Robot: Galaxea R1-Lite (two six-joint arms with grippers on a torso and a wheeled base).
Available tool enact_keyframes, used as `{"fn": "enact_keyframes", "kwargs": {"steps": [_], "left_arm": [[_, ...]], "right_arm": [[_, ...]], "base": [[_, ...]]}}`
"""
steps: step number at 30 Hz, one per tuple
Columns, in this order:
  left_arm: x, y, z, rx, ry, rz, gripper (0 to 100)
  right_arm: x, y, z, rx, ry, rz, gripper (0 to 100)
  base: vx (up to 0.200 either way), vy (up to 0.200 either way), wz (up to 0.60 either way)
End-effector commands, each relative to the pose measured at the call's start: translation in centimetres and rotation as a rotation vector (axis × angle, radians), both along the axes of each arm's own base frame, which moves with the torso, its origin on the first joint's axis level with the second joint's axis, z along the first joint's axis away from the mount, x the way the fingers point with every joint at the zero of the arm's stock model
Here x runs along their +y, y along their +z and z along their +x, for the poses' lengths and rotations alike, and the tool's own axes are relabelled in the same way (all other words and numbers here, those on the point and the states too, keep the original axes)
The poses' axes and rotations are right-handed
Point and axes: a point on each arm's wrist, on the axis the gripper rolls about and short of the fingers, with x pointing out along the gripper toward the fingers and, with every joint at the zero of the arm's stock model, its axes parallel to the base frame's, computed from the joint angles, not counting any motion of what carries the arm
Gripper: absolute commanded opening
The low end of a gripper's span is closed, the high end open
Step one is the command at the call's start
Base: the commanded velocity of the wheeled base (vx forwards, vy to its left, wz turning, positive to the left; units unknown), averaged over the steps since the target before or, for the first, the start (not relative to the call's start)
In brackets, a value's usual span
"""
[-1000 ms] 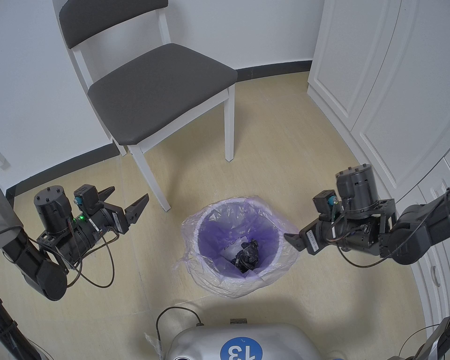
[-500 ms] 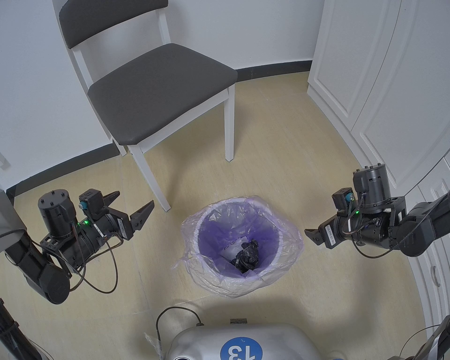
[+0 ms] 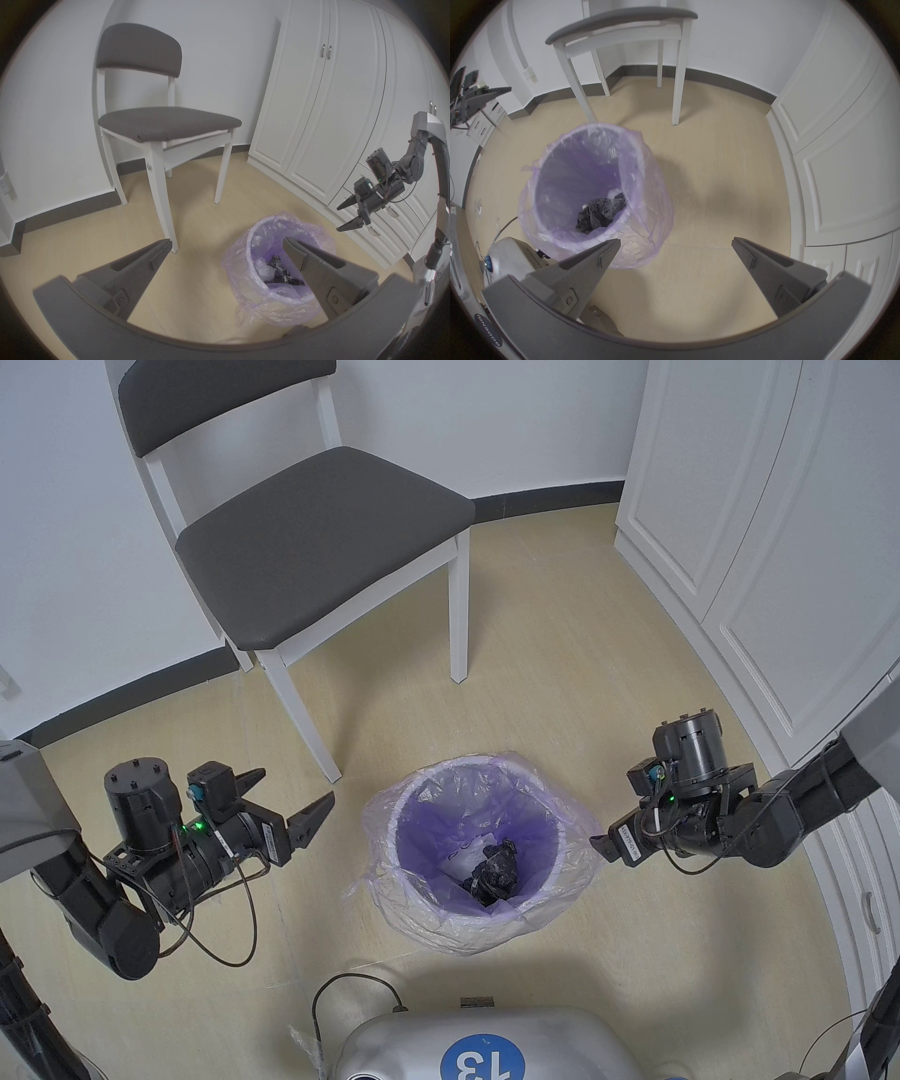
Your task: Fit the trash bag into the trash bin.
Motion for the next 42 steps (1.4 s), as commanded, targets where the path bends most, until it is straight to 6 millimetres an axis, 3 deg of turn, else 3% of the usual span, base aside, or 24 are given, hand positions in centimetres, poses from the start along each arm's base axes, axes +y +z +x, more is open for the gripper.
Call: {"fn": "enact_keyframes", "kwargs": {"steps": [1,5,8,11,24,30,42], "left_arm": [[-1.3,-3.0,0.3,0.100,-0.036,0.030,100],[-1.5,-4.7,0.7,0.156,-0.043,0.045,100],[-1.4,-7.2,1.8,0.222,-0.030,0.063,100],[-1.0,-8.3,2.8,0.239,-0.014,0.080,100],[-1.6,-10.9,7.6,0.321,-0.031,0.089,100],[-2.2,-13.0,9.6,0.359,-0.035,0.100,100],[-3.0,-14.3,13.2,0.401,-0.026,0.113,100]], "right_arm": [[0.6,-3.9,1.5,0.076,-0.004,-0.031,100],[0.8,-4.9,2.4,0.086,-0.009,-0.035,100],[0.3,-5.2,3.5,0.080,-0.028,-0.031,100],[0.2,-5.0,4.1,0.063,-0.038,-0.022,100],[0.4,-5.4,5.1,0.053,-0.044,-0.012,100],[0.7,-7.3,6.6,0.063,-0.051,-0.015,100],[2.1,-10.7,9.5,0.065,-0.035,-0.007,100]], "base": [[0.000,0.000,0.00],[0.000,0.000,0.00],[0.000,0.000,0.00],[0.000,0.000,0.00],[0.000,0.000,0.00],[0.000,0.000,0.00],[0.000,0.000,0.00]]}}
